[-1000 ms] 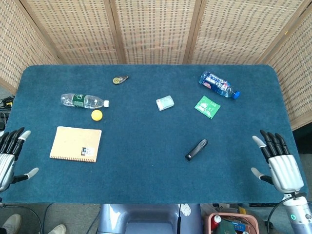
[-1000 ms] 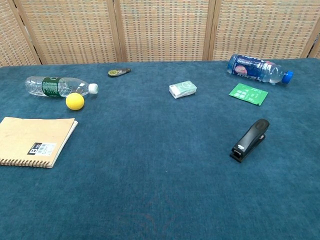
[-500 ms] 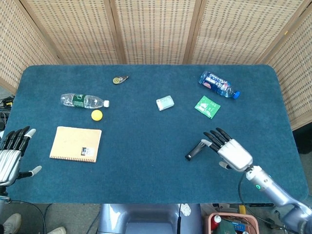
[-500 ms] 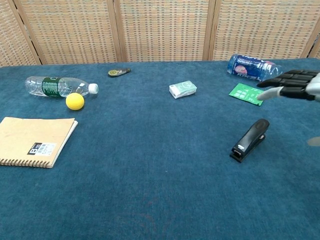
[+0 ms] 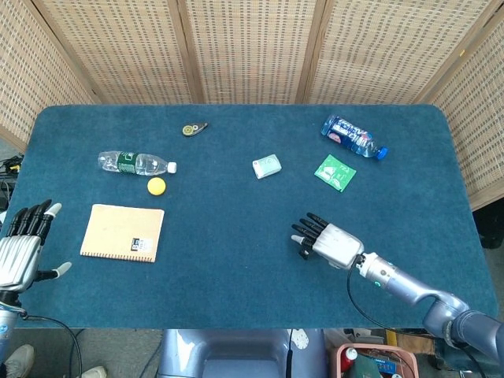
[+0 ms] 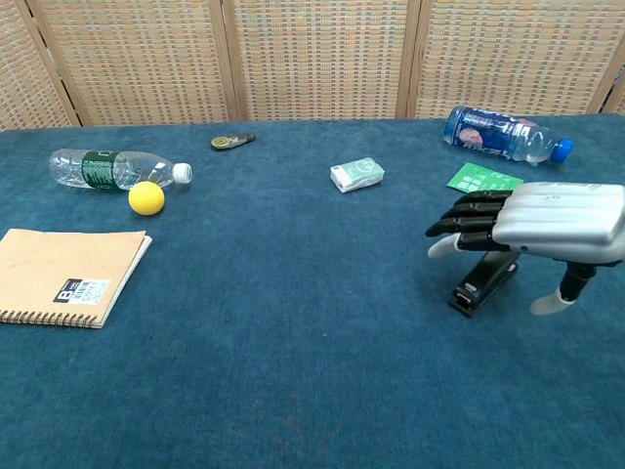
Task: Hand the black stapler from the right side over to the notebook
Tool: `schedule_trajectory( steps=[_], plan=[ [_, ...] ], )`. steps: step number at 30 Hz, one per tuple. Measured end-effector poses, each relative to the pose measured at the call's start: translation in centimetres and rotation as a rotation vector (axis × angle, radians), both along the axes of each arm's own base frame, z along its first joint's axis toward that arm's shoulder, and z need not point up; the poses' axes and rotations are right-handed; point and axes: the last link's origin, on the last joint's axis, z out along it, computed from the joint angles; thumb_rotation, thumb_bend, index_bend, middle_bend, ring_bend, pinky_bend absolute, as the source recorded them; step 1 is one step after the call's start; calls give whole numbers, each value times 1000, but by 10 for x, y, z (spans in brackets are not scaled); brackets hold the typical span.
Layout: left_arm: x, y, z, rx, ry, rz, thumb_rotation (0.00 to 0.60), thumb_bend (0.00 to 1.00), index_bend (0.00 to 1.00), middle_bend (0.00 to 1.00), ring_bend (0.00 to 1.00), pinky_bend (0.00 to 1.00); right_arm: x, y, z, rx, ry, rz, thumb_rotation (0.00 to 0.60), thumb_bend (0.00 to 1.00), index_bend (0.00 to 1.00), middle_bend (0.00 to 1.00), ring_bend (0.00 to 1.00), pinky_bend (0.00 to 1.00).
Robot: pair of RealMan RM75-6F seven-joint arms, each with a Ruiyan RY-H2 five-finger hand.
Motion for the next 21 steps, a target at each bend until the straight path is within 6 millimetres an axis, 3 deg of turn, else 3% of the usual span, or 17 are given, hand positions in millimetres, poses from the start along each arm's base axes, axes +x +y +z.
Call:
schedule_trajectory(
  steps=[5,10,12,21],
  plan=[
    [0,3,0,-1,-17,4,600,0,0,0,0,0,-2,-4,-10,18,36,3,600,323,227,193,21,75],
    [-2,5,3,-1,-48,5,600,0,0,0,0,0,-2,-10,-20,12,48,12,600,435,410,455,259,297],
    [-3,5,4,-3,-52,6,600,0,0,0,0,0,-1,-13,-24,7,45,12,600,446,450,529,327,328],
    [-4,7,9,-10,-81,16,600,0,0,0,0,0,16,-19,-26,-6,-43,-27,600,449,479,573,404,323]
  ],
)
